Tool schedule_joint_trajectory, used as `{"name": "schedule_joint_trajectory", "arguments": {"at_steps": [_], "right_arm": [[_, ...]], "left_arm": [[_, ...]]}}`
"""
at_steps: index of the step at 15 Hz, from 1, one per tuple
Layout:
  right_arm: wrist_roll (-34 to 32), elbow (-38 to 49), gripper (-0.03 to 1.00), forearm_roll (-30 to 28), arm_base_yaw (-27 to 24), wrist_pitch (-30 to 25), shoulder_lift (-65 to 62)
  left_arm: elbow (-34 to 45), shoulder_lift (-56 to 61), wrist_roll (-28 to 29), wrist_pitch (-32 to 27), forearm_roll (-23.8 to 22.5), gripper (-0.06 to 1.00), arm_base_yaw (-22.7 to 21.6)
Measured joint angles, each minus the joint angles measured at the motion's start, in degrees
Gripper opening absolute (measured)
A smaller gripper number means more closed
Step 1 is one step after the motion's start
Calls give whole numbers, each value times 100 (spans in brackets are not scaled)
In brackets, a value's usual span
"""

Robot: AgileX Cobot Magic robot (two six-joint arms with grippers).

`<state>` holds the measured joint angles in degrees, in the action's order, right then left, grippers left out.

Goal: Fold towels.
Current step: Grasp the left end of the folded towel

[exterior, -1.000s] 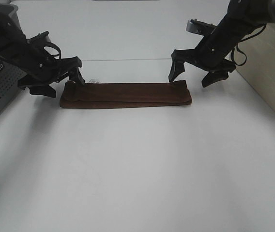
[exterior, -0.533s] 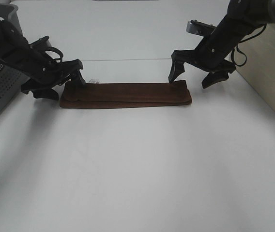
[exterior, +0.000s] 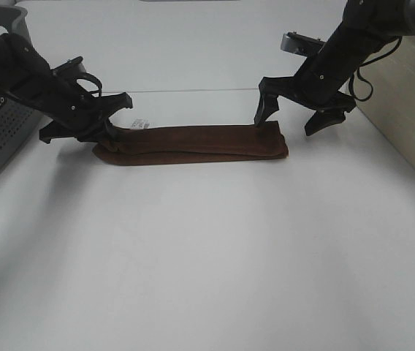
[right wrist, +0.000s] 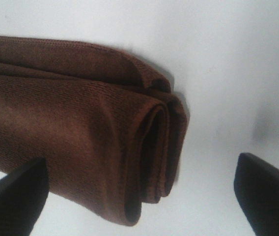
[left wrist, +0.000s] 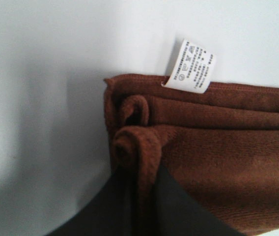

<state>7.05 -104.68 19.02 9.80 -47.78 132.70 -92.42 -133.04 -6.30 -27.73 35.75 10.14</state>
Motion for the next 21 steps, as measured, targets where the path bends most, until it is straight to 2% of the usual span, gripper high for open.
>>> {"name": "schedule_joint_trajectory", "arguments": {"at_steps": [5,8,11,12,16,18,21], "right_arm": [[-69,0,96,0,0,-109,0],[-92,0,96,0,0,-378,0],[-298,0,96,0,0,-705,-6],[-298,0,96,0,0,-796,-115],[-298,0,96,0,0,-1014,-682],[-298,0,96,0,0,-1232,-900],[-344,0,96,-6,0,-1352,-1014]], "left_arm": [[0,705,241,-350,-871,4,-17],[-80,1220,527,-825,-1134,4,-34],[-590,1283,1094,-1490,-1157,4,120],[-802,1283,1306,-1558,-1157,4,401],[-1289,791,1811,-1335,-1054,5,1014],[-1587,338,2017,-1060,-911,11,1272],[-1948,-218,2166,-693,-430,32,1553]]}}
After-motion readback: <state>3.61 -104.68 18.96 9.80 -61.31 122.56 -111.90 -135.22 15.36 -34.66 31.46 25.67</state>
